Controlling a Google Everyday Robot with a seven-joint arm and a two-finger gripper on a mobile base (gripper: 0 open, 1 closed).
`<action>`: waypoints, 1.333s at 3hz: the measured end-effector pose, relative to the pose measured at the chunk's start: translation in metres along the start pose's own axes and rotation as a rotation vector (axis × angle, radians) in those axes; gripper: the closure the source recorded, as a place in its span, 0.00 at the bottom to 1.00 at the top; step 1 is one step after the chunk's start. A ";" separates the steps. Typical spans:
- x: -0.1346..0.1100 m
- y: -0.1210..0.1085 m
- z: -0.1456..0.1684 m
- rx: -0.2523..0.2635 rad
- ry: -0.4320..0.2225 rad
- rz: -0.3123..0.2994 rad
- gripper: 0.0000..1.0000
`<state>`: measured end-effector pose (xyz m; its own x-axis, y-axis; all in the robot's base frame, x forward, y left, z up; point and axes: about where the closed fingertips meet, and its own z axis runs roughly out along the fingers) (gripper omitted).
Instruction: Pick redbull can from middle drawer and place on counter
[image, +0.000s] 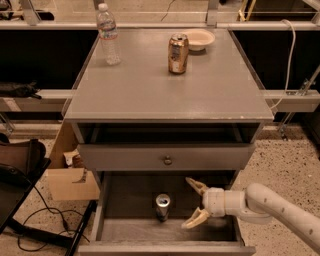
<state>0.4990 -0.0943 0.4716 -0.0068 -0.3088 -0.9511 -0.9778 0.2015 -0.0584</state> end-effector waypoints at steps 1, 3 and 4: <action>0.015 0.001 0.022 -0.021 -0.041 0.006 0.00; 0.008 0.020 0.078 -0.096 -0.107 0.020 0.32; 0.008 0.020 0.078 -0.096 -0.107 0.020 0.56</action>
Offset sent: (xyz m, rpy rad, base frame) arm 0.0053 0.0710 -0.0308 0.1151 -0.0041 0.0944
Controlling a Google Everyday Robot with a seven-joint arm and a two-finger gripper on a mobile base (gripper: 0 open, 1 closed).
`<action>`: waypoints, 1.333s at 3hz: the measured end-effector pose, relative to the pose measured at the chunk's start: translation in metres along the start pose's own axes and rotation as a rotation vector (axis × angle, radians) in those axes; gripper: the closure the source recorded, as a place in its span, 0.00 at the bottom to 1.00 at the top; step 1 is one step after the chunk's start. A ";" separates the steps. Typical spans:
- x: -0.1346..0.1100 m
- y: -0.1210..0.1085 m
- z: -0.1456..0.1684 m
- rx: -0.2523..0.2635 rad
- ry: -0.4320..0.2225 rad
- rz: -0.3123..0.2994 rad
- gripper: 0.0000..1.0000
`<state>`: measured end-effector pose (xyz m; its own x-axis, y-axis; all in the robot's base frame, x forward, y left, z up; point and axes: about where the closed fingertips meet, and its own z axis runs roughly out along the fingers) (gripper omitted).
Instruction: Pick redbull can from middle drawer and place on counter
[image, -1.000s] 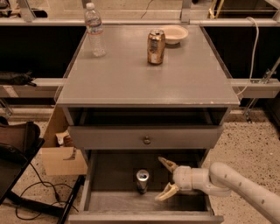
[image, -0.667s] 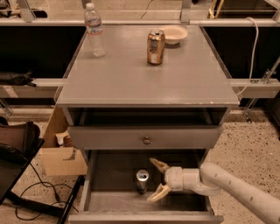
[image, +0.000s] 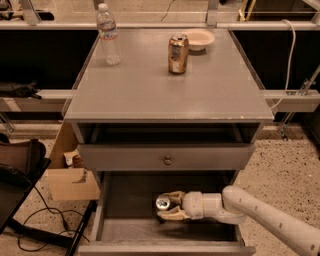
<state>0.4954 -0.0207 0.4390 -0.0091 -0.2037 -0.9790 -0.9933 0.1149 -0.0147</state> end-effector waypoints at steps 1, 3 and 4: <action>0.000 0.000 0.000 0.000 0.000 0.000 0.79; -0.050 0.027 -0.021 0.000 0.025 0.061 1.00; -0.119 0.068 -0.046 -0.004 0.040 0.152 1.00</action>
Offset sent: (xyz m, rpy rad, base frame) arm 0.0000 0.0000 0.0000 0.0000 0.0000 0.0000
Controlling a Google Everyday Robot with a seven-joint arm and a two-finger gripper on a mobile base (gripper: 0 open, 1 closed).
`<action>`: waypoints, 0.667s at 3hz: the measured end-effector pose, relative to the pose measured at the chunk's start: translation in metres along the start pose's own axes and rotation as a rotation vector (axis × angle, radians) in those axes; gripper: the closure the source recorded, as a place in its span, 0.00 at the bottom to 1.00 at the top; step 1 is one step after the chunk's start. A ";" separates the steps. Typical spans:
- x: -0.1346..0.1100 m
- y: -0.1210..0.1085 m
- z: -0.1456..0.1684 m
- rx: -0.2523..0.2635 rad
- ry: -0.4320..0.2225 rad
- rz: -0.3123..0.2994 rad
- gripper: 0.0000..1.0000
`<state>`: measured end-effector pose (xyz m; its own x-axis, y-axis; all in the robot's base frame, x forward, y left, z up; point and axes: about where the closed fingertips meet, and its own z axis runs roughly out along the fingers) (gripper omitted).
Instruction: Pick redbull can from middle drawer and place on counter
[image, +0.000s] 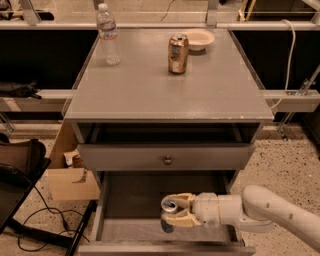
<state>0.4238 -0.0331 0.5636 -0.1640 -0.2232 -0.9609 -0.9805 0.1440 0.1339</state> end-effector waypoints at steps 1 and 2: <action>-0.073 0.034 -0.029 -0.005 -0.002 0.086 1.00; -0.166 0.030 -0.066 0.065 0.016 0.098 1.00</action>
Offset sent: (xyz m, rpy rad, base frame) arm 0.0195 -0.0514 0.3422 -0.1360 -0.0178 -0.1907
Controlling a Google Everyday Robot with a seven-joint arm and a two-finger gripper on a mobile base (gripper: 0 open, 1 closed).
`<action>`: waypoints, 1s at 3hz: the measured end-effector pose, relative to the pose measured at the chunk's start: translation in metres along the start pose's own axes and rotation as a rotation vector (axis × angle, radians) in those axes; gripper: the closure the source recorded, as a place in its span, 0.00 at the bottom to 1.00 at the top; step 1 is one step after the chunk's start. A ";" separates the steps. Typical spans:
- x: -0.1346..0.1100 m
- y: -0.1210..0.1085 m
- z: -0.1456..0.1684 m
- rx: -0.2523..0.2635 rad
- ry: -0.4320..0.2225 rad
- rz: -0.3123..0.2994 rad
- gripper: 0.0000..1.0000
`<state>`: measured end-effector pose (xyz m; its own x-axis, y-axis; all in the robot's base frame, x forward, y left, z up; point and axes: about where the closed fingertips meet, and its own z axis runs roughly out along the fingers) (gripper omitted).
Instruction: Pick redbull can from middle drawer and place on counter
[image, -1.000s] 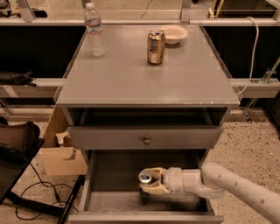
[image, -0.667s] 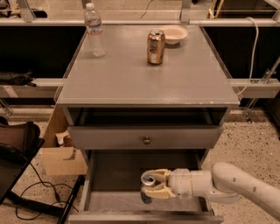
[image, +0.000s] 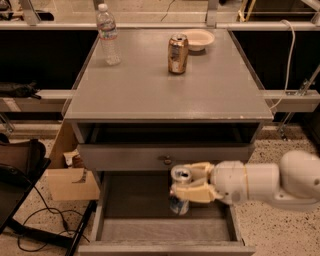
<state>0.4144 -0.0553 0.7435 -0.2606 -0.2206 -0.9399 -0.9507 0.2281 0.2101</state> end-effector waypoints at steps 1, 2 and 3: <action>-0.123 -0.030 -0.051 0.202 0.021 -0.075 1.00; -0.188 -0.052 -0.080 0.348 0.010 -0.113 1.00; -0.228 -0.099 -0.118 0.541 -0.059 -0.091 1.00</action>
Offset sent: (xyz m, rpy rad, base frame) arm 0.1227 -0.0776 0.2656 -0.1598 -0.2642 -0.4589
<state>0.5485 -0.1399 0.9691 -0.1571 -0.2119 -0.9646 -0.7425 0.6693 -0.0261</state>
